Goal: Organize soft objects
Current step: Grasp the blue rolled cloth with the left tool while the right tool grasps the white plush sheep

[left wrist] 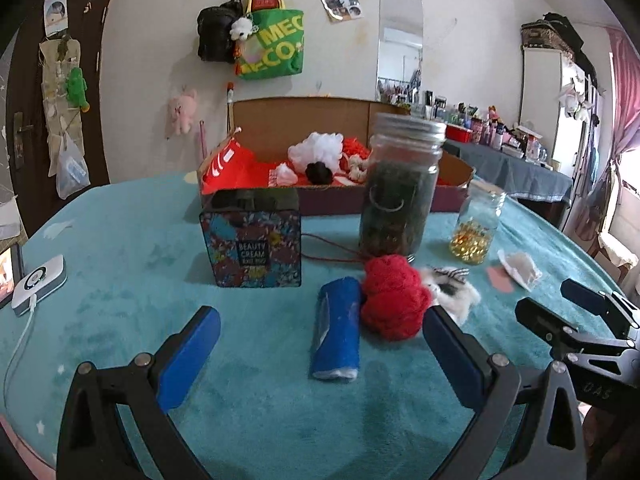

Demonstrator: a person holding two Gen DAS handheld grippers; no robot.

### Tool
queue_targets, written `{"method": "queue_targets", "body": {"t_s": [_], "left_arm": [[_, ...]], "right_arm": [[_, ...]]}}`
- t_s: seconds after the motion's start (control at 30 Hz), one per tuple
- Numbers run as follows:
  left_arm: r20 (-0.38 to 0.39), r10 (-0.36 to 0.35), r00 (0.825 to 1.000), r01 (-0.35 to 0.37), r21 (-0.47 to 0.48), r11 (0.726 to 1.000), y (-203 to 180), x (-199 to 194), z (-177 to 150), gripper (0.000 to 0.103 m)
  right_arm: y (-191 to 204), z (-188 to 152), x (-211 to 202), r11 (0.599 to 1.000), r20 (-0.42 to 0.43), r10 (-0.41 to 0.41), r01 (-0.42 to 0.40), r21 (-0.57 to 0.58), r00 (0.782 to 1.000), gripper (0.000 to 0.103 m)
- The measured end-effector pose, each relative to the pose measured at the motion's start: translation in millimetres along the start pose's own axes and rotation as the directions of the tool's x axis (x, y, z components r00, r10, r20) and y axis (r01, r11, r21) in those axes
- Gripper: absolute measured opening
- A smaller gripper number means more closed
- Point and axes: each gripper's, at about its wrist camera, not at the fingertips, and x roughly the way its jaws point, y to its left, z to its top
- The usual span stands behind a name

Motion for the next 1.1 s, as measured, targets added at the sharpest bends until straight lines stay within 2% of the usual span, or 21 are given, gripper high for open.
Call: {"method": "queue_targets", "body": {"t_s": [0.27, 0.43, 0.57, 0.73, 0.83, 0.93, 1.03, 1.1], "left_arm": [[-0.075, 0.0, 0.997, -0.001, -0.01, 1.0, 10, 11, 2, 0.103], [-0.14, 0.013, 0.99, -0.006, 0.051, 0.999, 10, 18, 8, 0.103], [-0.2, -0.005, 0.98, 0.027, 0.104, 0.994, 11, 28, 15, 0.103], [-0.266, -0.022, 0.964, 0.061, 0.14, 0.988, 14, 39, 17, 0.103], [-0.296, -0.031, 0.955, 0.077, 0.148, 0.986, 17, 47, 17, 0.102], [-0.33, -0.071, 0.941, 0.118, 0.124, 0.985, 20, 56, 20, 0.09], [-0.322, -0.098, 0.942, 0.148, 0.133, 0.98, 18, 57, 22, 0.076], [-0.315, -0.138, 0.939, 0.186, 0.13, 0.974, 16, 57, 23, 0.055]], "right_arm": [[7, 9, 11, 0.999, -0.05, 0.048, -0.049, -0.01, 0.998, 0.09], [10, 24, 23, 0.993, -0.118, 0.118, -0.118, 0.01, 0.986, 0.09], [12, 38, 44, 0.983, -0.212, 0.18, -0.183, 0.005, 0.961, 0.09], [16, 51, 68, 0.964, -0.335, 0.25, -0.266, -0.004, 0.908, 0.09], [23, 51, 75, 0.961, -0.365, 0.232, -0.27, -0.055, 0.902, 0.09], [32, 50, 79, 0.957, -0.37, 0.205, -0.265, -0.118, 0.906, 0.09], [37, 49, 82, 0.949, -0.369, 0.211, -0.28, -0.143, 0.905, 0.09], [41, 48, 80, 0.94, -0.366, 0.222, -0.297, -0.165, 0.904, 0.086]]}}
